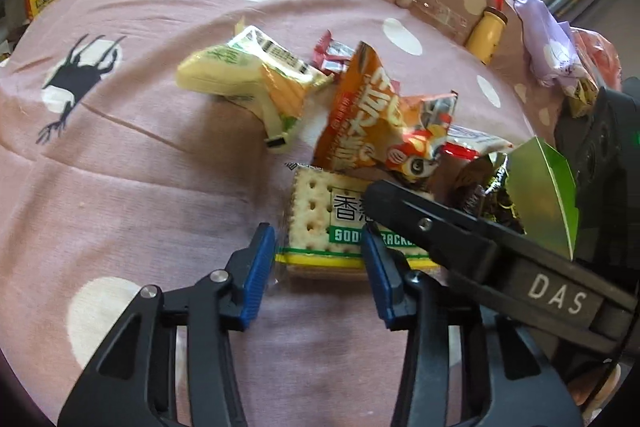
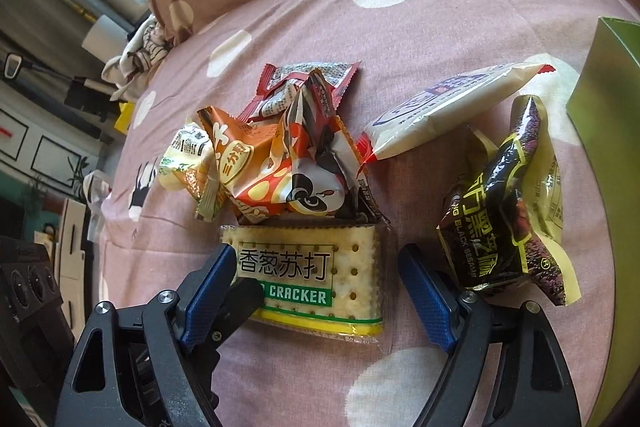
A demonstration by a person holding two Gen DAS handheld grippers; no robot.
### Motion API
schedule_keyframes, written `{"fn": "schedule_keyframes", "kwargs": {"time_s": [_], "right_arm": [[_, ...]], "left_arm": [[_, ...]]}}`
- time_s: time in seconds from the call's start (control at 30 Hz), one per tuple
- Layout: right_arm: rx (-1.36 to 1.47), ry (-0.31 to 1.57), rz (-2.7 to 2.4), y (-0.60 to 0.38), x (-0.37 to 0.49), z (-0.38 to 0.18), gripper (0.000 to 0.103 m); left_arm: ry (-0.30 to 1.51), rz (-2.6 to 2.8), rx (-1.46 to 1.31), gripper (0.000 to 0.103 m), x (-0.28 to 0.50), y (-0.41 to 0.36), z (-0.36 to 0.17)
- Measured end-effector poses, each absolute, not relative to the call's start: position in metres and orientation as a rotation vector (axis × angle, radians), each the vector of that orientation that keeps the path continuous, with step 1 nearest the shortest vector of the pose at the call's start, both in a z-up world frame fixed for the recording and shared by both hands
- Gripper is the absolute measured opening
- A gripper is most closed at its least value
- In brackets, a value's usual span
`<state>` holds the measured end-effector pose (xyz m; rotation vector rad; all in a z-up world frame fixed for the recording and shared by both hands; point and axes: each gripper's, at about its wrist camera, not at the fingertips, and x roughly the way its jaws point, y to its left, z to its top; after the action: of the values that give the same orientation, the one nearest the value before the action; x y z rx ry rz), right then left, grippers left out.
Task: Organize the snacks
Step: 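Reach the right gripper to the soda cracker packet, then grasp the soda cracker packet with the right gripper and lift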
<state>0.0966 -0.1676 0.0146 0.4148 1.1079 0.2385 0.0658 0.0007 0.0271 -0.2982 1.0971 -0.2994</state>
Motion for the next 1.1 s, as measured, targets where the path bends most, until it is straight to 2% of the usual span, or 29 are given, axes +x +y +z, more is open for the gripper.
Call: {"fn": "schedule_keyframes", "kwargs": {"time_s": [0.13,0.37,1.1], "right_arm": [[0.413,1.108,0.253,-0.166,0.096,0.015,0.084],[0.400,1.107,0.231,-0.162,0.091,0.017,0.072],[0.333,0.822,0.193,-0.184,0.037,0.114,0.072]], "left_arm": [[1.097,-0.313,-0.291,0.042,0.065,-0.003,0.028],[1.089,-0.297,-0.253,0.039,0.058,-0.007,0.034],[0.838,-0.405,-0.234,0.040,0.020,-0.027,0.118]]}}
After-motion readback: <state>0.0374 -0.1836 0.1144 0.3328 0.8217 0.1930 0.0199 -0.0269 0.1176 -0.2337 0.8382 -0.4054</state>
